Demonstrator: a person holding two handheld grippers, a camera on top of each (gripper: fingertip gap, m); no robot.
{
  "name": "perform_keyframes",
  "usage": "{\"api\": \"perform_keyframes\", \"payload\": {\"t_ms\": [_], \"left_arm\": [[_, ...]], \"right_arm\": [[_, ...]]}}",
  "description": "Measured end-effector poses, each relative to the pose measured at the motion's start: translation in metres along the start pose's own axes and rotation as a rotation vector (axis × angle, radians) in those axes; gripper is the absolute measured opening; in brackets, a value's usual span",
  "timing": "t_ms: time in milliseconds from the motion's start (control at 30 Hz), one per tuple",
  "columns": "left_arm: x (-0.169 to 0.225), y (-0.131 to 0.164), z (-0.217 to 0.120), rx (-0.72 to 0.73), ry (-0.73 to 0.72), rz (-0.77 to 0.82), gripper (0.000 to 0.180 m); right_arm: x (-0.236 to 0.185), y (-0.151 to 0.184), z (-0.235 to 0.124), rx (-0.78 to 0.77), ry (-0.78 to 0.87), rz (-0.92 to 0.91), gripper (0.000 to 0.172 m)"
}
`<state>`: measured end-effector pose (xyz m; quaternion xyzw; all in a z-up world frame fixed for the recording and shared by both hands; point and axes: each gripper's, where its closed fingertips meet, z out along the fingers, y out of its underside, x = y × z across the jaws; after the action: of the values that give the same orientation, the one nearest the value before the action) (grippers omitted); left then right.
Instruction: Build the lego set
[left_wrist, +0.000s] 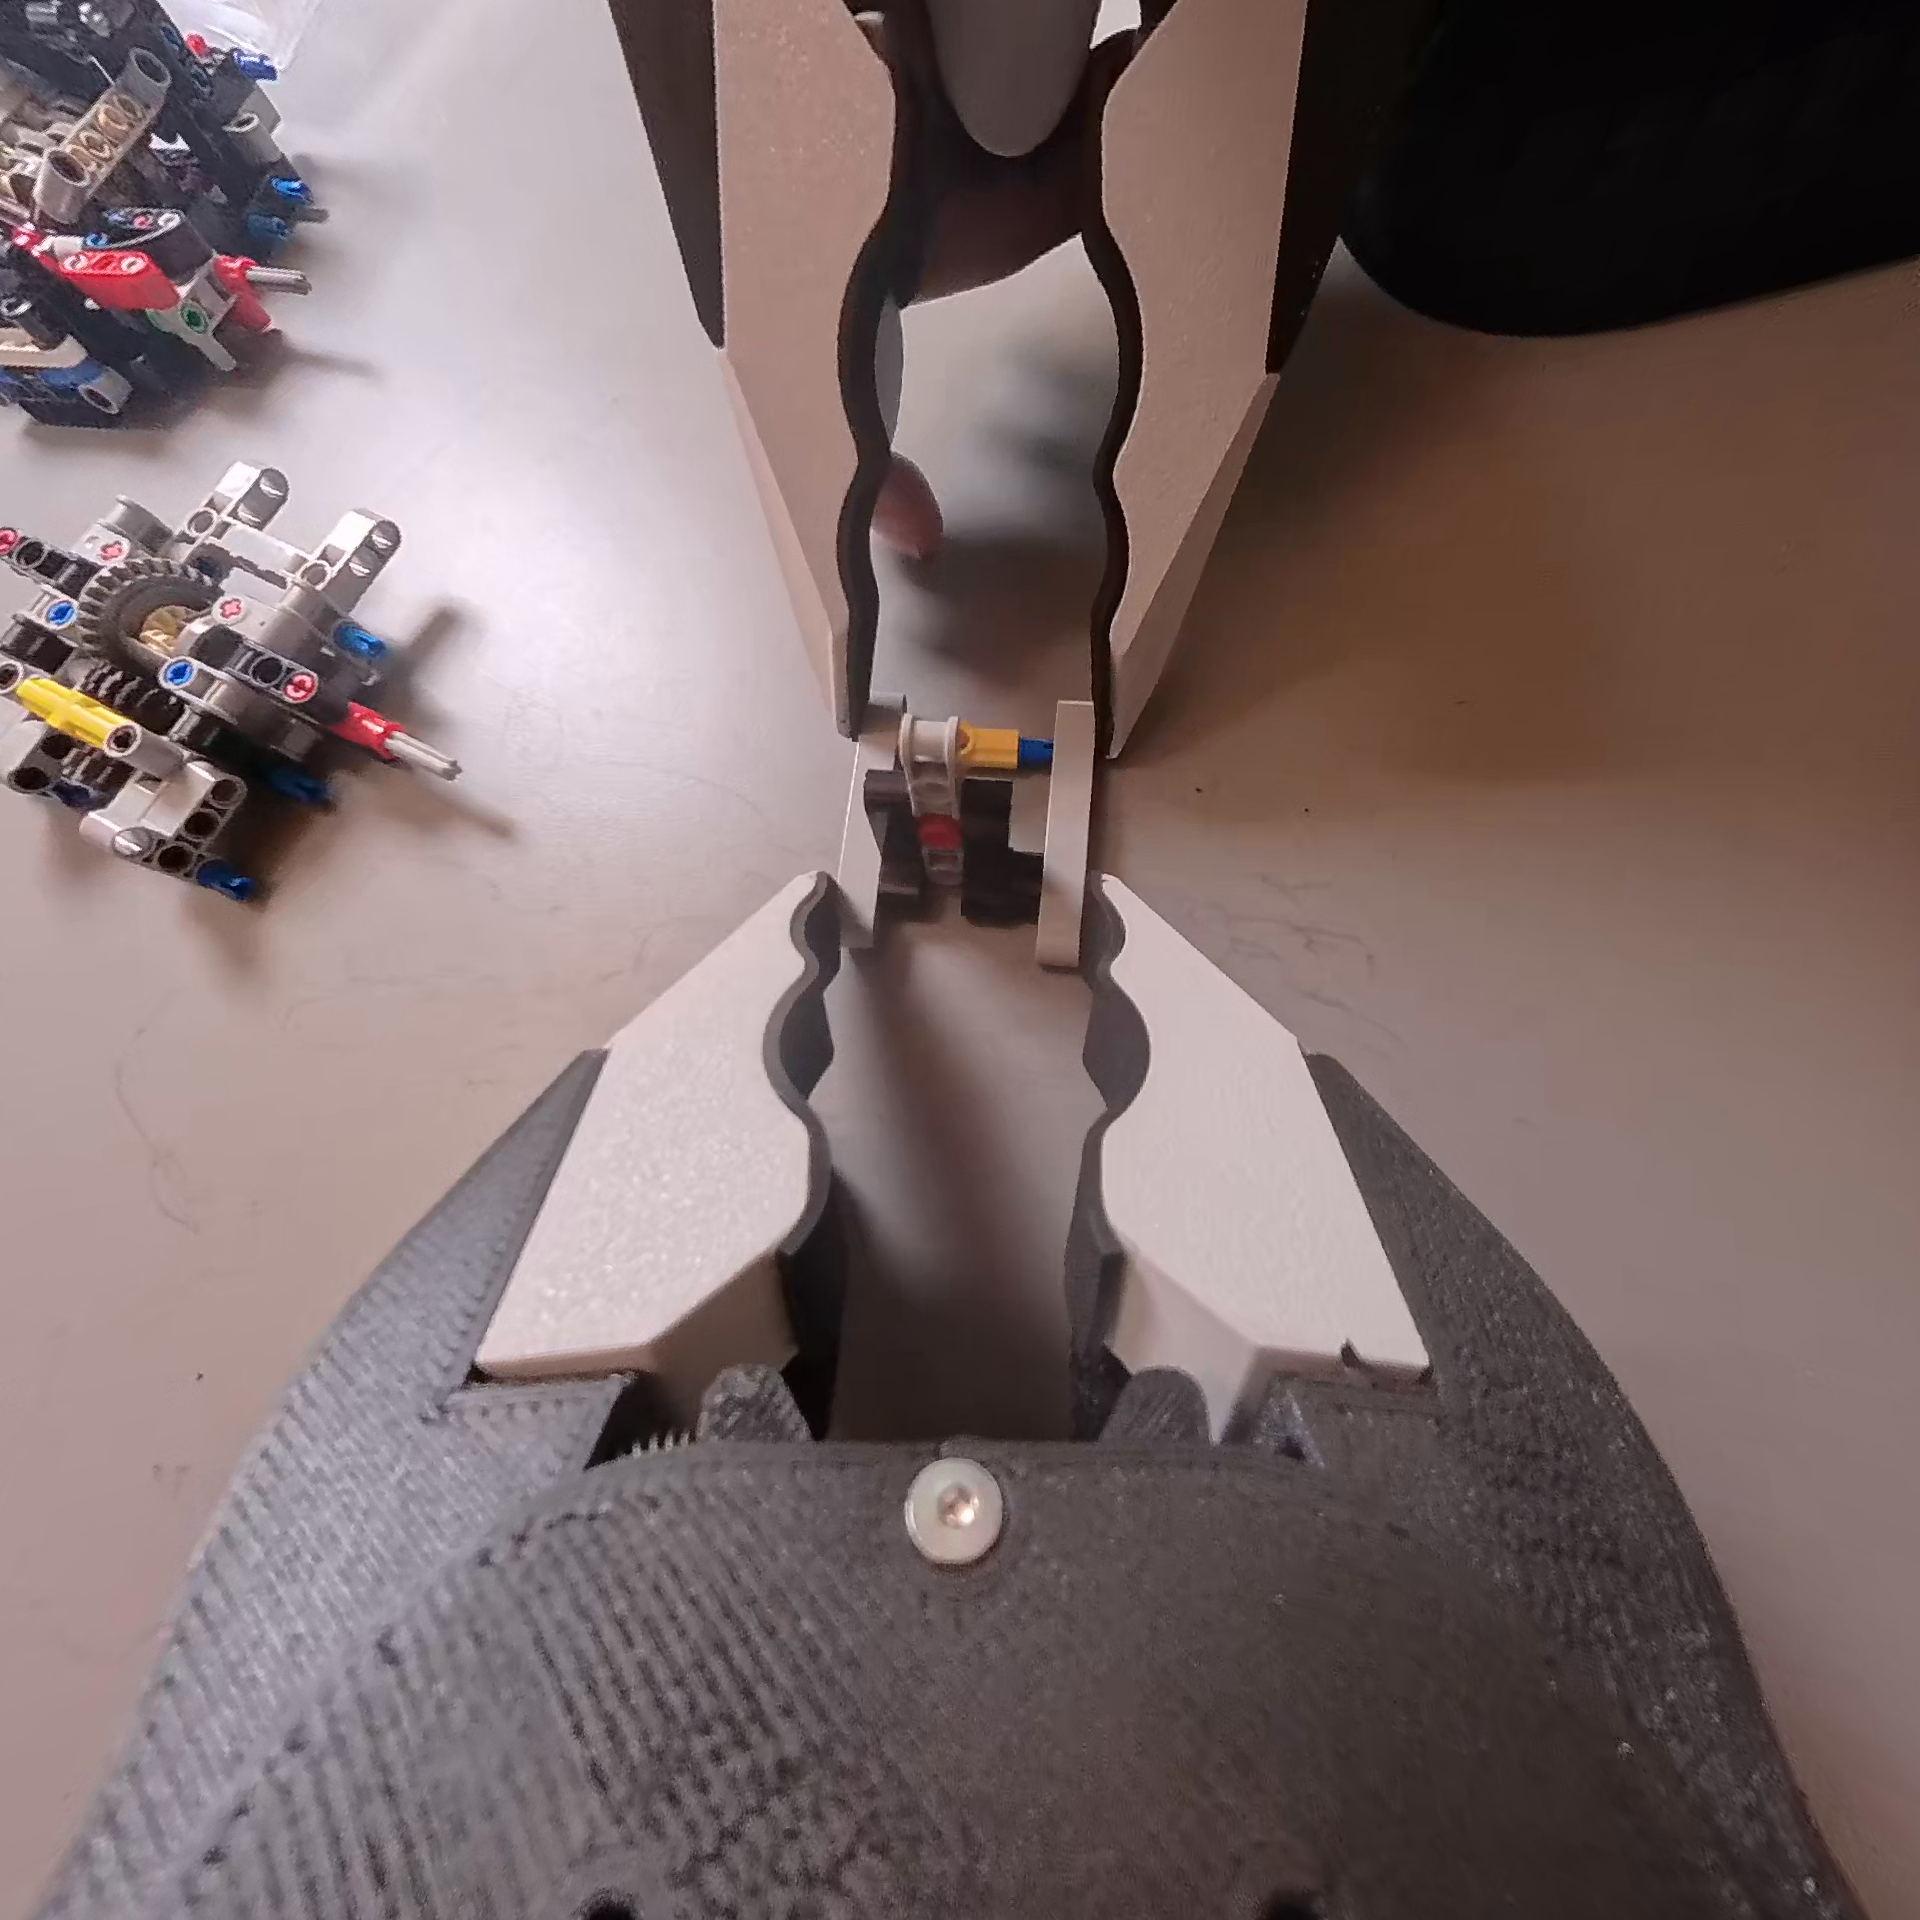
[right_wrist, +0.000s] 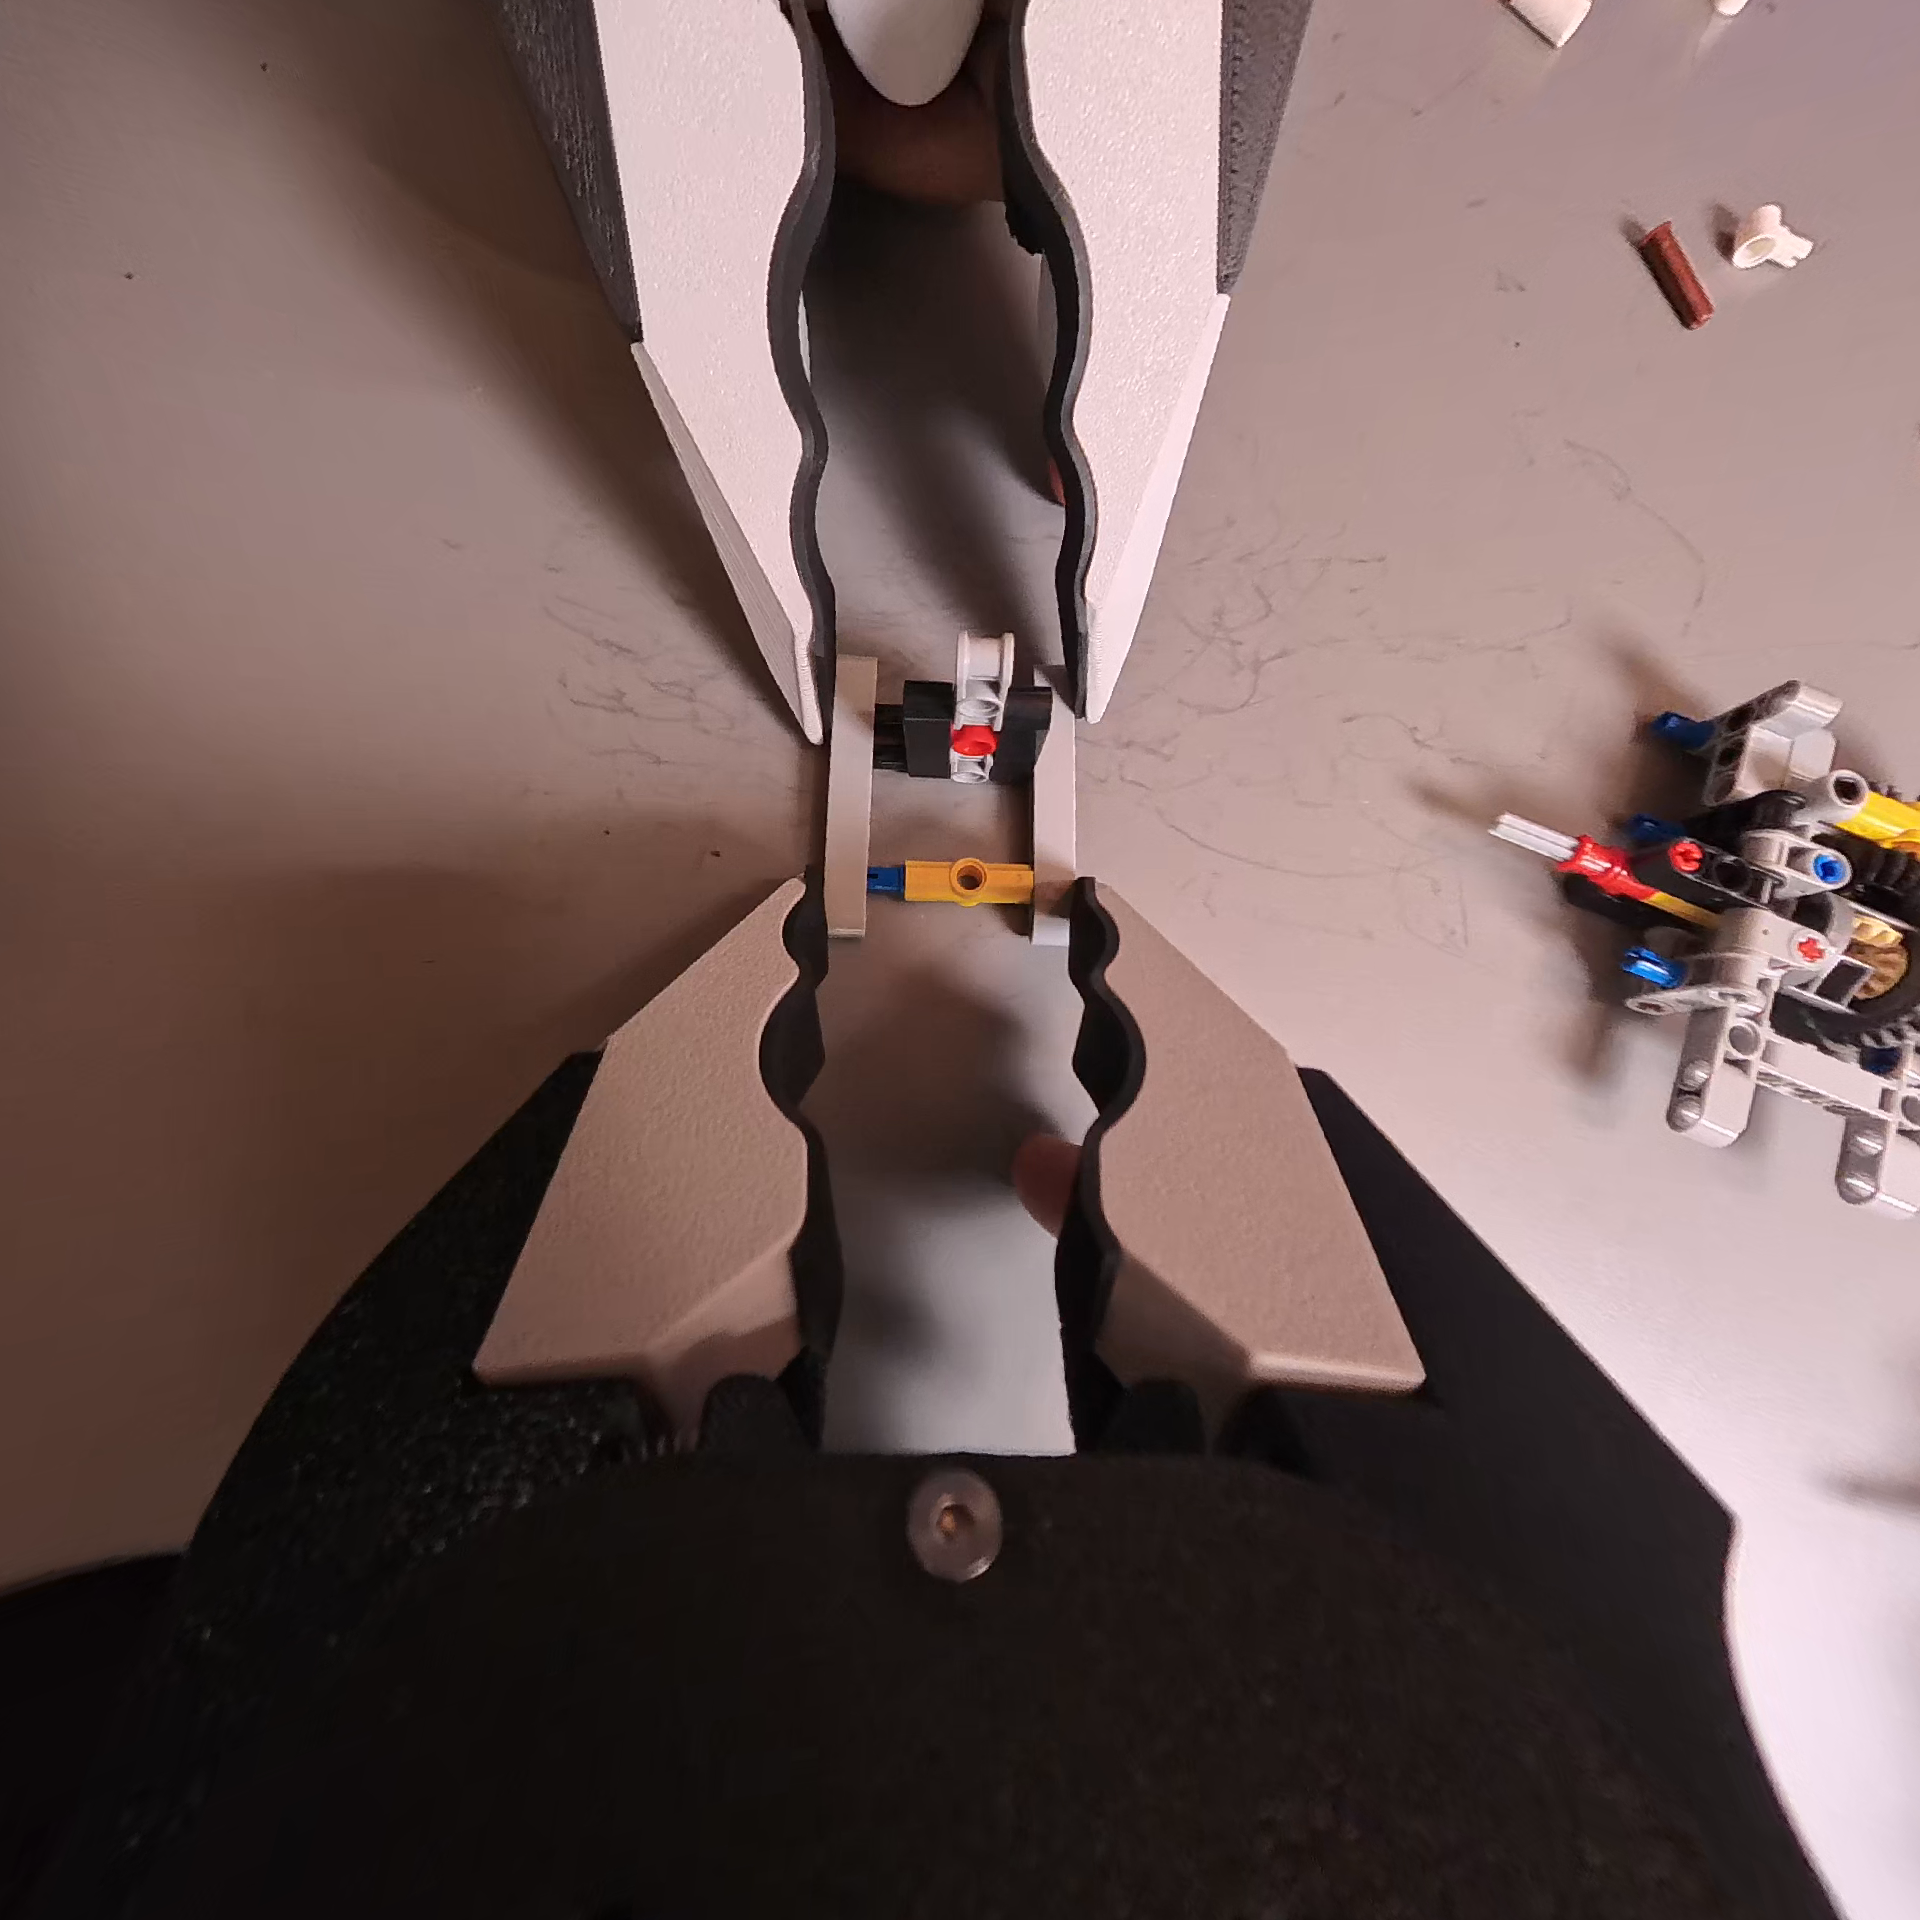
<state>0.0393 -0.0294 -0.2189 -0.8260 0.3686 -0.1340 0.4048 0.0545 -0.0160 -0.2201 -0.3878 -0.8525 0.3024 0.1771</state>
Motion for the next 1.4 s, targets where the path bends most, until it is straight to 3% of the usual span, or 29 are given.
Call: {"api": "perform_keyframes", "payload": {"t_ms": [600,833,1400], "left_arm": [[0.0024,0.0004,-0.0008,0.0,0.028,0.001,0.045],[0.0061,-0.0032,-0.0046,0.032,0.103,-0.055,0.047],[0.0063,0.002,-0.0025,-0.009,0.048,0.034,0.039]], "right_arm": [[-0.0024,-0.001,0.0002,0.002,-0.011,0.01,0.046],[-0.0059,-0.0048,-0.0029,0.049,-0.091,0.11,0.041],[-0.0074,-0.0026,0.001,-0.003,-0.005,0.042,0.039]]}}
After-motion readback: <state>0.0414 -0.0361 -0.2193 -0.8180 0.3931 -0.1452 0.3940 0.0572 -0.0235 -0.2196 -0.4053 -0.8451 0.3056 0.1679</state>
